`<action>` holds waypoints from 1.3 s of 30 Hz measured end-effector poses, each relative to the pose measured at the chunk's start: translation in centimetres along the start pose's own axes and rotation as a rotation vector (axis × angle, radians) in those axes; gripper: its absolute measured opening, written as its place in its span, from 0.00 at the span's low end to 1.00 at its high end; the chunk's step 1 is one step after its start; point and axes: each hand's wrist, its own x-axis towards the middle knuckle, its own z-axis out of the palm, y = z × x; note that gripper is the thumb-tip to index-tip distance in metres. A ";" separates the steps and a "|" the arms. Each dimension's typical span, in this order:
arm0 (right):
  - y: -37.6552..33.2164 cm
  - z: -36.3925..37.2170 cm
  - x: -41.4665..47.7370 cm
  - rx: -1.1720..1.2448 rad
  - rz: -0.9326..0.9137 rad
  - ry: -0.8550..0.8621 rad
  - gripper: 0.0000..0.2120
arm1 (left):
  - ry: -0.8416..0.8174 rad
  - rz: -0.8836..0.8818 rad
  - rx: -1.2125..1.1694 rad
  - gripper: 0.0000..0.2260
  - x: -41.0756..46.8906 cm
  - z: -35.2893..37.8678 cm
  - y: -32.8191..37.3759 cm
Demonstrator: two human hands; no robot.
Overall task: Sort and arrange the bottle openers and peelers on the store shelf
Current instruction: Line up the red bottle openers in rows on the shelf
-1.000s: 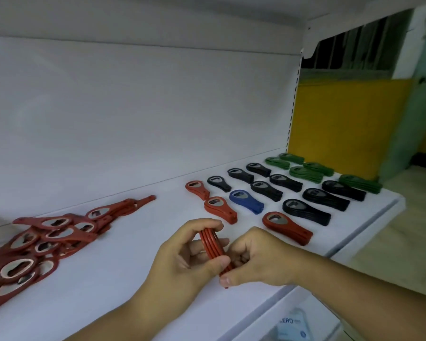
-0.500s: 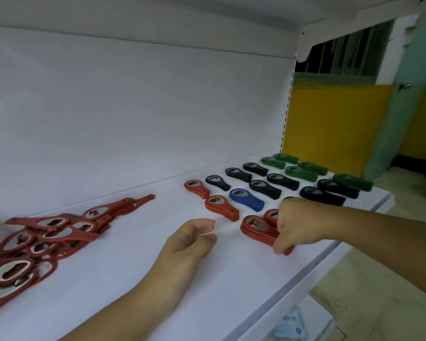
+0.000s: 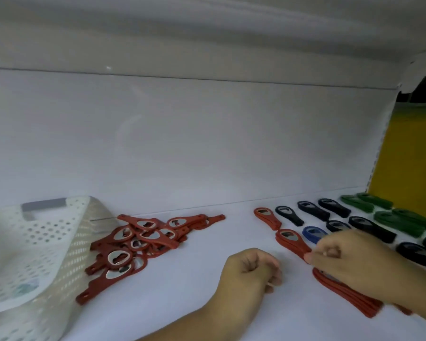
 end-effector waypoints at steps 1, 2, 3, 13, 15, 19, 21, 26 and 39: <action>-0.6 1.1 0.5 0.051 -0.021 -0.064 0.13 | 0.073 0.006 0.007 0.14 0.3 -0.3 0.1; -1.1 2.1 1.3 0.111 -0.041 -0.116 0.12 | 0.160 0.008 0.005 0.14 0.5 -0.6 0.3; -1.6 3.0 2.4 0.177 -0.062 -0.145 0.10 | 0.251 0.011 -0.011 0.13 0.8 -1.0 0.4; -9.9 11.1 14.7 0.370 -0.222 -0.002 0.15 | 0.475 -0.035 -0.123 0.09 2.6 -4.3 0.1; -10.8 12.4 15.8 0.355 -0.317 -0.004 0.20 | 0.377 -0.091 -0.150 0.10 2.9 -4.7 0.2; -10.8 13.7 16.9 0.221 -0.449 -0.123 0.23 | 0.262 -0.170 -0.213 0.10 3.3 -5.8 0.5; -10.6 14.0 17.1 0.286 -0.459 -0.058 0.18 | 0.263 -0.184 -0.237 0.09 3.4 -6.0 0.6; -10.6 14.1 16.8 0.380 -0.377 0.108 0.08 | 0.419 -0.132 -0.284 0.07 3.7 -6.5 0.4; -13.2 13.5 13.2 0.893 -0.578 0.104 0.11 | 0.516 0.017 -0.523 0.22 4.7 -10.5 0.9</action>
